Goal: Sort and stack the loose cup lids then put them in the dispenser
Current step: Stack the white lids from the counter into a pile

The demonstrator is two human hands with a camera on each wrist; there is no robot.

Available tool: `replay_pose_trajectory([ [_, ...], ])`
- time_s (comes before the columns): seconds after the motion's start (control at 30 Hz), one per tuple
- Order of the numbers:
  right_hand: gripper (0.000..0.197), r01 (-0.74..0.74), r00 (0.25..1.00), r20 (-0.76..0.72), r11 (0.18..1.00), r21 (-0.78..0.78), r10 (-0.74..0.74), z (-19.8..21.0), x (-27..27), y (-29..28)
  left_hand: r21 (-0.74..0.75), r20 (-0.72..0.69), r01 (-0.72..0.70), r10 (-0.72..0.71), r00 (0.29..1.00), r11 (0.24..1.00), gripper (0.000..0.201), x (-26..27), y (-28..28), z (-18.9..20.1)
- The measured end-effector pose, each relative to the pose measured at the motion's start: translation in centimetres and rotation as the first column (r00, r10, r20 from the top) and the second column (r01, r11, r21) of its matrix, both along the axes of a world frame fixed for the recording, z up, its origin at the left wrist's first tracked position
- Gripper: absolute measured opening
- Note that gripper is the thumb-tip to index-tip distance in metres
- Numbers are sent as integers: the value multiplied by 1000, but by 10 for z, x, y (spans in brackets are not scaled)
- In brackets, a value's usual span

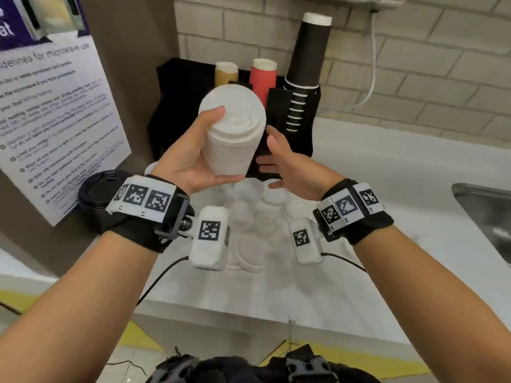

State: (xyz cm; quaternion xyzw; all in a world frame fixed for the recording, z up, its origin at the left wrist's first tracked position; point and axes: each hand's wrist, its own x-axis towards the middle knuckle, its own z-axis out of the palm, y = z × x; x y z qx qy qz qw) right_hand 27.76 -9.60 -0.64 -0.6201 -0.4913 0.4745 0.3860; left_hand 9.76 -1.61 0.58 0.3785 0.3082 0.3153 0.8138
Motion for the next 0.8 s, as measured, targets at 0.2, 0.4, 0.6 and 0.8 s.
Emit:
replay_pose_trajectory([
  [0.2,84,-535,480,702,810,-241,526,-49,-49,30,-6,24,-170,170,985,985,65,-48,28,9],
  [0.4,113,-574,-121,751,572,-586,649,-71,-107,52,-10,21,-196,196,980,981,60,-62,39,8],
  [0.6,111,-527,-260,732,542,-654,630,-76,-80,33,-7,40,-199,199,979,980,58,-58,46,9],
  [0.8,97,-504,-218,733,569,-650,644,-76,-29,14,58,67,-217,213,975,975,51,-61,54,20],
])
